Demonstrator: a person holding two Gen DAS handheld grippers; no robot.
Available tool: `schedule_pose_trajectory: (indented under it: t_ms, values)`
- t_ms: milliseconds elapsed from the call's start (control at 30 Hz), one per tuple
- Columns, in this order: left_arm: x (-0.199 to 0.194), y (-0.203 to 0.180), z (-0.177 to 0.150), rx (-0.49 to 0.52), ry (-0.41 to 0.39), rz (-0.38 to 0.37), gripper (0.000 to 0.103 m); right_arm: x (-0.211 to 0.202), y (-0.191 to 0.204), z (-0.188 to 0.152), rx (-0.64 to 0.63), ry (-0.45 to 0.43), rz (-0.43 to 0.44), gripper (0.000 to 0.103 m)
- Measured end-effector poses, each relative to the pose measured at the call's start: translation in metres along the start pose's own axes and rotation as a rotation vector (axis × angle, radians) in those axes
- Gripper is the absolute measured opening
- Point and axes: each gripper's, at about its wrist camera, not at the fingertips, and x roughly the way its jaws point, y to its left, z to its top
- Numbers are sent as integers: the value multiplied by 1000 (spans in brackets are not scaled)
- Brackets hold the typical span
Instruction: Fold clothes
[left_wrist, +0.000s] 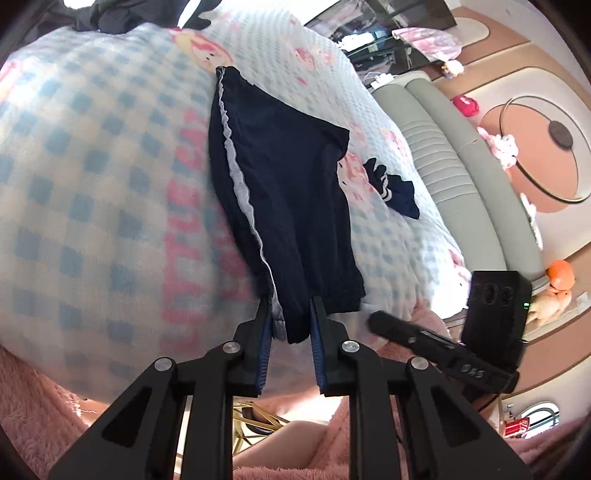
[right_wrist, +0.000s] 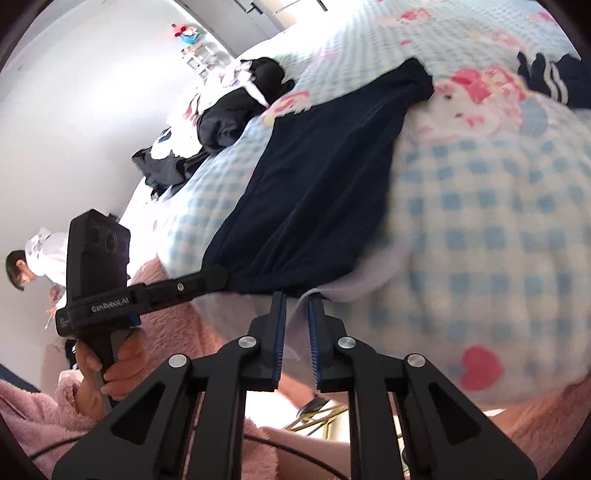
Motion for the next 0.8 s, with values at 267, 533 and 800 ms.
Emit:
schedule_pose_trajectory:
  t_ms: [267,533,800]
  values:
    - [-7,4,6,5,-29,38,43,0,2,10,7,-46,-74,34]
    - [-8,8,48,50,-78,139,47,-10,-19,26,27,-44,-78,42]
    - [25,4,114,122,-109,213,46,17,-37,101,13,-53,-185,53]
